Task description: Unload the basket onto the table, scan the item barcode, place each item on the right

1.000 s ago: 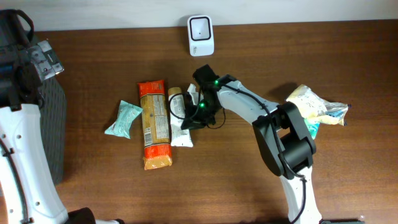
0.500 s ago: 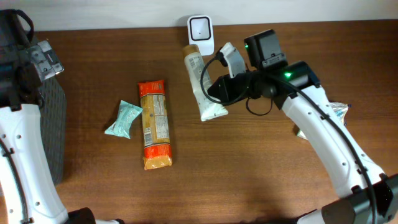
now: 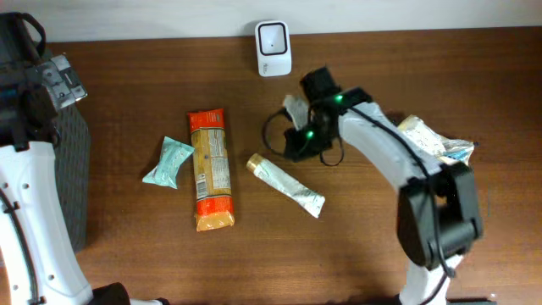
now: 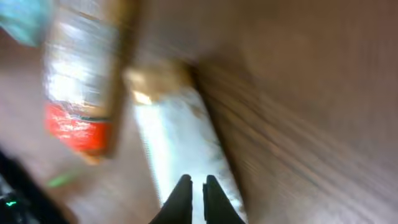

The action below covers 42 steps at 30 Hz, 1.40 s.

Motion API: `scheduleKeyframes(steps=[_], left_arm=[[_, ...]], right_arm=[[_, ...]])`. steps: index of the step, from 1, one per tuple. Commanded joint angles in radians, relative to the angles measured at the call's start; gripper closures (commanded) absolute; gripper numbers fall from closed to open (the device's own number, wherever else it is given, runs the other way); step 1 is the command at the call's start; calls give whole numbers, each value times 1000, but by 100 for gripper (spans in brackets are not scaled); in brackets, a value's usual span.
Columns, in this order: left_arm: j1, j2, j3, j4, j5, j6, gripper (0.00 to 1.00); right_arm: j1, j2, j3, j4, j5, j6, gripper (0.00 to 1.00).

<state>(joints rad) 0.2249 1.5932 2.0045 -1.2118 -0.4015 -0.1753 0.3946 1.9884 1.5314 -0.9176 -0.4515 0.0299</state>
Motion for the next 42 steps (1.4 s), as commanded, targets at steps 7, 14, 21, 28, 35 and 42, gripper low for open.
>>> scheduleKeyframes(steps=[7,14,21,28,35,42], left_arm=[[1,-6,-1,2,-14,9,1],[1,-6,-1,2,-14,9,1],[1,-6,-1,2,-14,9,1],[1,-6,-1,2,-14,9,1],[1,-6,-1,2,-14,9,1],[1,-6,-1,2,-14,9,1]], right_arm=[[276,-17,6,-168,457,-166,1],[173,-16,-109,-65,323,-347,0],[68,-16,-193,-27,113,-422,46],[55,-17,-154,-28,2,-327,96],[-112,-76,109,-100,-566,-328,96],[-213,-77,241,-56,-715,-328,96]])
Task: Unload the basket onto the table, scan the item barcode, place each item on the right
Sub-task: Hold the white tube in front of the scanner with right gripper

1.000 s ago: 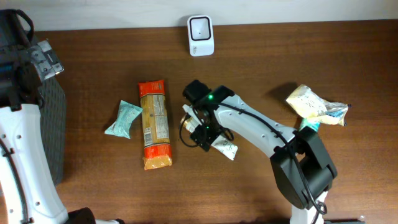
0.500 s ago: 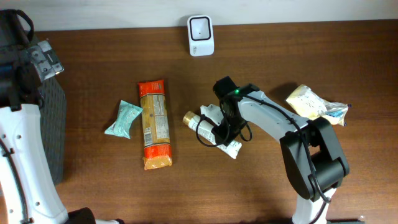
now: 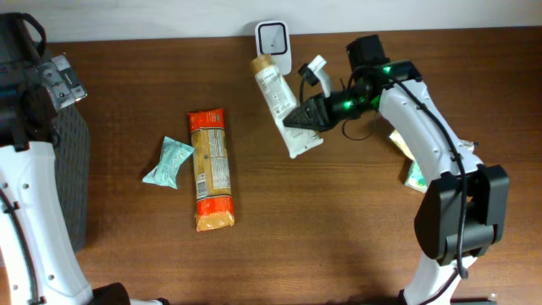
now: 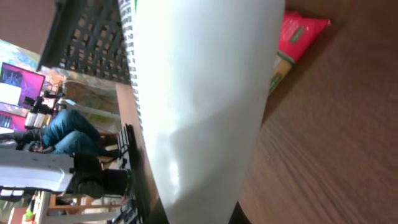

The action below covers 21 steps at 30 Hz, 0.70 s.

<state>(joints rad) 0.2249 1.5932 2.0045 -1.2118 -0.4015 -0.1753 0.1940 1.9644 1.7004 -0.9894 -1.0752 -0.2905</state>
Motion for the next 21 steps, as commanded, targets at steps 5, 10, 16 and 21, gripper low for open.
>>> scheduleKeyframes(steps=[5,10,16,21], left_arm=[[1,-6,-1,2,-14,9,1],[1,-6,-1,2,-14,9,1],[1,-6,-1,2,-14,9,1],[1,-6,-1,2,-14,9,1]], right_arm=[[-9,-53,203,21,42,100,96],[-13,-53,460,53,-138,177,96],[183,24,458,194,1057,195,96],[264,290,458,537,1535,-145,96]])
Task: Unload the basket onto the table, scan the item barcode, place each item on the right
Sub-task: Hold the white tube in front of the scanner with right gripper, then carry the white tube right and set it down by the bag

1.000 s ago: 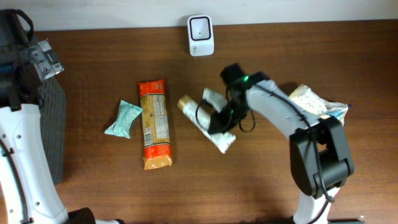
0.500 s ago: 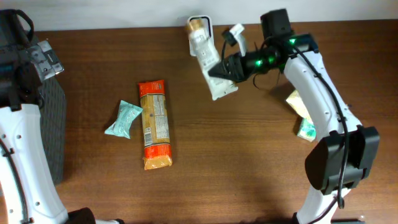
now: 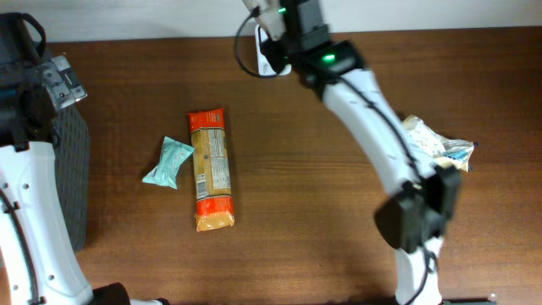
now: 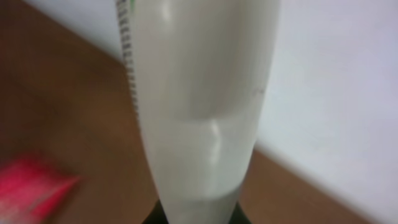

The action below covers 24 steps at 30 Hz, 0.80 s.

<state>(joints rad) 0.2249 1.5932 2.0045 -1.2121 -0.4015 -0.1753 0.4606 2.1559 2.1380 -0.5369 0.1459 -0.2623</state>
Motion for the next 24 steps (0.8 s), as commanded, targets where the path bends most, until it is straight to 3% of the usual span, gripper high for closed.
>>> scheduleKeyframes(steps=[1,6,17,24], left_arm=[[1,-6,-1,2,-14,9,1],[1,-6,-1,2,-14,10,1],[1,-6,-1,2,-14,9,1],[1,-6,-1,2,-14,9,1]], right_arm=[[-3,157,20,162,400,-241,96],[-3,344,20,329,593,-486,96],[16,361,21,260,697,-497,96],[37,113,21,19,513,-206,96]])
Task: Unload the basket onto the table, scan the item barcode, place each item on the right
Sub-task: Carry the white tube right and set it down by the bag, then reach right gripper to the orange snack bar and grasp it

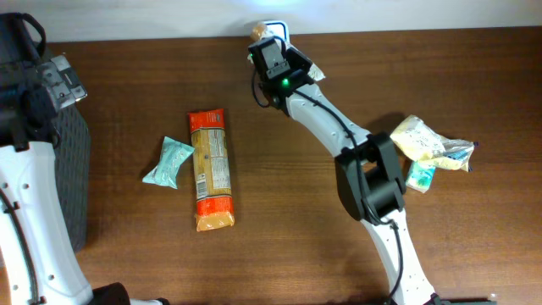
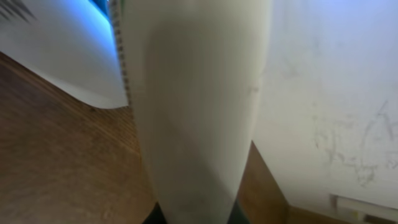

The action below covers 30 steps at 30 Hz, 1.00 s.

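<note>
My right gripper (image 2: 194, 214) is shut on a white tube (image 2: 193, 106), which fills the middle of the right wrist view. Right behind the tube stands the white scanner (image 2: 56, 62), with blue light at its top. Overhead, the right gripper (image 1: 271, 52) is at the table's back edge. The tube's tan cap (image 1: 258, 31) is against the scanner (image 1: 273, 25), most of which the arm hides. My left gripper (image 1: 63, 80) hangs at the far left over the basket, far from all of this.
An orange-red pasta packet (image 1: 209, 169) and a teal sachet (image 1: 168, 161) lie left of centre. Yellowish bags (image 1: 428, 140) and a small teal packet (image 1: 419, 176) lie at the right. A black mesh basket (image 1: 74, 169) stands at the left edge. A white wall (image 2: 336, 93) runs behind the table.
The right wrist has come down and forward from the back wall. The tube now stands right in front of the scanner, whose white body and blue light show behind it. The left arm has not moved.
The tube lay on the table's middle with my right gripper just over it. Then the gripper held it in the air beside the scanner. Then it was up at the back wall, and now it is held against the scanner.
</note>
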Motion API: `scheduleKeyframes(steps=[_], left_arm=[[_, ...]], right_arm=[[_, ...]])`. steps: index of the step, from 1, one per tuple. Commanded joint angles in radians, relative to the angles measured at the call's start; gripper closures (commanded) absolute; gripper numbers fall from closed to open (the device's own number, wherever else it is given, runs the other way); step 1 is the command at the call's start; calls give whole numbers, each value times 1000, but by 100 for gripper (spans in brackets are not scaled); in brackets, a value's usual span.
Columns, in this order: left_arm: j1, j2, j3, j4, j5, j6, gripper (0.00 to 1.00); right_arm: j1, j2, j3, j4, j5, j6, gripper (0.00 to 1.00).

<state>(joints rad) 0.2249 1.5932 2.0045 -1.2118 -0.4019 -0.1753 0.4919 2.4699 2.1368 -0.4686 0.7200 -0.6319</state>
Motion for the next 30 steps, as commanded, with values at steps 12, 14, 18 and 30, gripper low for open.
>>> scheduleKeyframes(steps=[12,14,18,30], left_arm=[[1,-6,-1,2,-13,9,1],[1,-6,-1,2,-13,9,1],[1,-6,-1,2,-13,9,1],[1,-6,-1,2,-13,9,1]], right_arm=[[-391,-535,-59,-1122,-321,1086,96],[-490,-516,-221,-1070,-325,1087,96],[-566,-511,-481,-929,-332,1086,87],[-542,-550,-203,-853,-1102,766,26]])
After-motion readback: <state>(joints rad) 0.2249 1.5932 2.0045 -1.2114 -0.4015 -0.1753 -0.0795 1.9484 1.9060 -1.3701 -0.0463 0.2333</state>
